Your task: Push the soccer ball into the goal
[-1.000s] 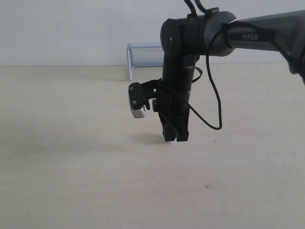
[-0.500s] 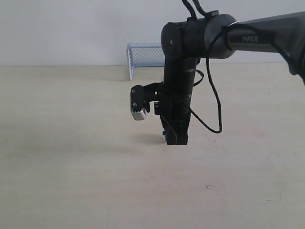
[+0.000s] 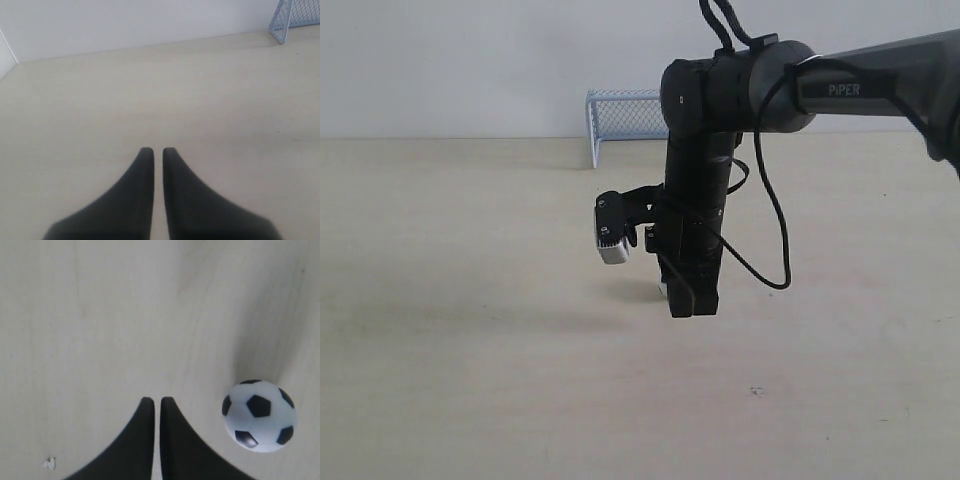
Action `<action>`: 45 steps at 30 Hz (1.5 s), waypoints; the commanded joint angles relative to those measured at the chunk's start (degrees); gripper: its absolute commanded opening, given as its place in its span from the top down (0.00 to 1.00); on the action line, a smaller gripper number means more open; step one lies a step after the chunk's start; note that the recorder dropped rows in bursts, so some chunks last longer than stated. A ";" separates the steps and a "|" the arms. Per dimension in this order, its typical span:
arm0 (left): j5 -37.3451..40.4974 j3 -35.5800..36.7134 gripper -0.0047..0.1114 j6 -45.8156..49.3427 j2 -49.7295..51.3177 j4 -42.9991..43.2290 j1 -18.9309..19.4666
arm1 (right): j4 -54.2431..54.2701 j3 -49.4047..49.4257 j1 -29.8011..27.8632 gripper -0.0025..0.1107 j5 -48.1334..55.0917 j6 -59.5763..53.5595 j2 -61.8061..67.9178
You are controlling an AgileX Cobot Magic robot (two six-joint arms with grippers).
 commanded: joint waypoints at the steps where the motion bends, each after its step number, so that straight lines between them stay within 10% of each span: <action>1: -0.19 -0.24 0.91 -0.53 0.31 0.03 -0.45 | 0.45 0.00 0.03 0.98 0.32 -0.69 -0.25; 18: -0.19 -0.24 0.91 -0.53 0.31 0.03 -0.45 | 0.45 0.00 0.03 0.98 0.32 -1.12 -0.25; 22: -0.19 -0.24 0.91 -0.53 0.31 0.03 -0.45 | -8.61 -0.17 0.03 0.98 -20.45 14.75 -0.37; 27: -0.19 -0.24 0.91 -0.53 0.31 0.03 -0.45 | -6.04 -0.63 0.01 0.98 0.32 2.20 -1.55; 45: -0.19 -0.24 0.91 -0.53 0.31 0.03 -0.45 | -2.38 0.10 -0.48 0.98 0.32 6.70 -7.11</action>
